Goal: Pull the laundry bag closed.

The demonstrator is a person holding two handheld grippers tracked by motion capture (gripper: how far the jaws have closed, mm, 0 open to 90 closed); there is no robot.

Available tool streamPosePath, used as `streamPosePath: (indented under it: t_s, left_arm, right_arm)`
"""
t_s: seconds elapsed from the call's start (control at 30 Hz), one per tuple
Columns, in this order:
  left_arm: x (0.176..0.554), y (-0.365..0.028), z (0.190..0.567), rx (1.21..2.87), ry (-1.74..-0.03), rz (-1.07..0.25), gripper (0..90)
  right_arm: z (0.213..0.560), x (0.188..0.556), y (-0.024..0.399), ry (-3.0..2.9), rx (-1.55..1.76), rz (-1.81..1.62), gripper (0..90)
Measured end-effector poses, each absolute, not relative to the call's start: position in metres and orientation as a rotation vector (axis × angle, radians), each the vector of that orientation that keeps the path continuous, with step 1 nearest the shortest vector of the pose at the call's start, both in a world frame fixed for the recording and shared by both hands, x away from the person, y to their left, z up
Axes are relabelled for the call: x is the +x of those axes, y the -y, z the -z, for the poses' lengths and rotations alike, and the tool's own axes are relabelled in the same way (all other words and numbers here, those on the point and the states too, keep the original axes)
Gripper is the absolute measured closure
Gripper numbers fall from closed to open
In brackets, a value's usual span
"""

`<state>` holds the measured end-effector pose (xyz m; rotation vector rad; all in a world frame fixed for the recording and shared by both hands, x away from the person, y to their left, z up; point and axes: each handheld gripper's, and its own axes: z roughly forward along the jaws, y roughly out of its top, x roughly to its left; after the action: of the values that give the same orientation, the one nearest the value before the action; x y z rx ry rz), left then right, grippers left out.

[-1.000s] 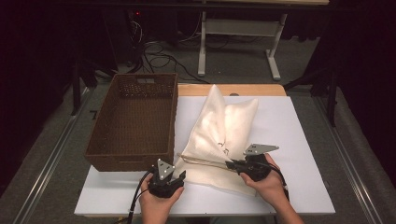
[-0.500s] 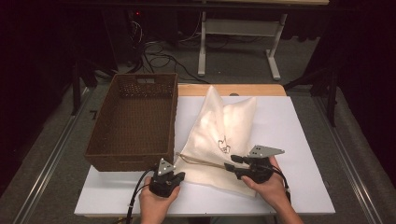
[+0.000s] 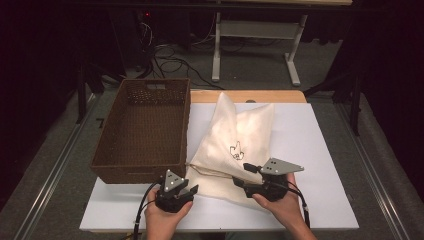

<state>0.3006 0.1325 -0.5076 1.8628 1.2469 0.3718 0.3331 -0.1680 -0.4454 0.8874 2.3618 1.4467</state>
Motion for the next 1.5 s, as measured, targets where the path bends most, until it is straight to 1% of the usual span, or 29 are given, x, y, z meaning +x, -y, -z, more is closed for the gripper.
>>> streamPosePath:
  t_s: [0.1,0.17,0.33,0.4,0.47,0.57,0.73,0.83,0.97,1.03,1.13,1.33,1.37,1.4,1.43,1.5]
  left_arm:
    - [0.304,-0.136,0.513,1.868,-1.278,-0.346,52.3]
    - [0.306,-0.138,0.516,1.868,-1.276,-0.322,53.4]
    - [0.307,-0.137,0.519,1.879,-1.288,-0.32,53.3]
    - [0.308,-0.136,0.519,1.881,-1.291,-0.321,53.7]
    - [0.308,-0.135,0.52,1.876,-1.306,-0.33,55.9]
    - [0.305,-0.135,0.52,1.873,-1.322,-0.353,57.3]
    - [0.298,-0.143,0.516,1.852,-1.359,-0.361,53.7]
    - [0.298,-0.148,0.519,1.864,-1.381,-0.331,52.7]
    - [0.3,-0.149,0.521,1.87,-1.388,-0.322,53.2]
    - [0.302,-0.15,0.52,1.861,-1.389,-0.323,53.6]
    - [0.304,-0.152,0.52,1.856,-1.391,-0.305,53.7]
    - [0.306,-0.148,0.522,1.863,-1.371,-0.301,57.6]
    - [0.306,-0.148,0.523,1.861,-1.366,-0.3,59.4]
    - [0.307,-0.149,0.524,1.854,-1.362,-0.292,64.0]
    - [0.307,-0.149,0.524,1.851,-1.361,-0.285,64.0]
    - [0.309,-0.15,0.524,1.842,-1.366,-0.276,68.4]
  right_arm:
    - [0.449,0.334,0.162,-2.384,0.882,-1.431,41.1]
    - [0.453,0.334,0.157,-2.4,0.88,-1.424,42.2]
    - [0.461,0.334,0.15,-2.425,0.872,-1.397,43.1]
    - [0.463,0.335,0.149,-2.425,0.878,-1.383,45.2]
    - [0.466,0.336,0.15,-2.424,0.896,-1.369,47.7]
    - [0.467,0.333,0.158,-2.399,0.937,-1.365,52.1]
    - [0.465,0.323,0.181,-2.322,1.01,-1.374,55.1]
    - [0.464,0.313,0.196,-2.283,1.043,-1.35,55.1]
    - [0.466,0.303,0.215,-2.224,1.086,-1.277,54.0]
    - [0.474,0.299,0.228,-2.185,1.173,-1.222,52.3]
    - [0.48,0.299,0.236,-2.168,1.242,-1.18,50.7]
    - [0.497,0.303,0.244,-2.179,1.393,-1.062,49.6]
    - [0.499,0.304,0.244,-2.186,1.417,-1.058,50.1]
    - [0.501,0.305,0.244,-2.19,1.43,-1.056,51.0]
    - [0.504,0.307,0.243,-2.205,1.441,-1.048,52.8]
    - [0.508,0.309,0.24,-2.226,1.457,-1.004,56.6]
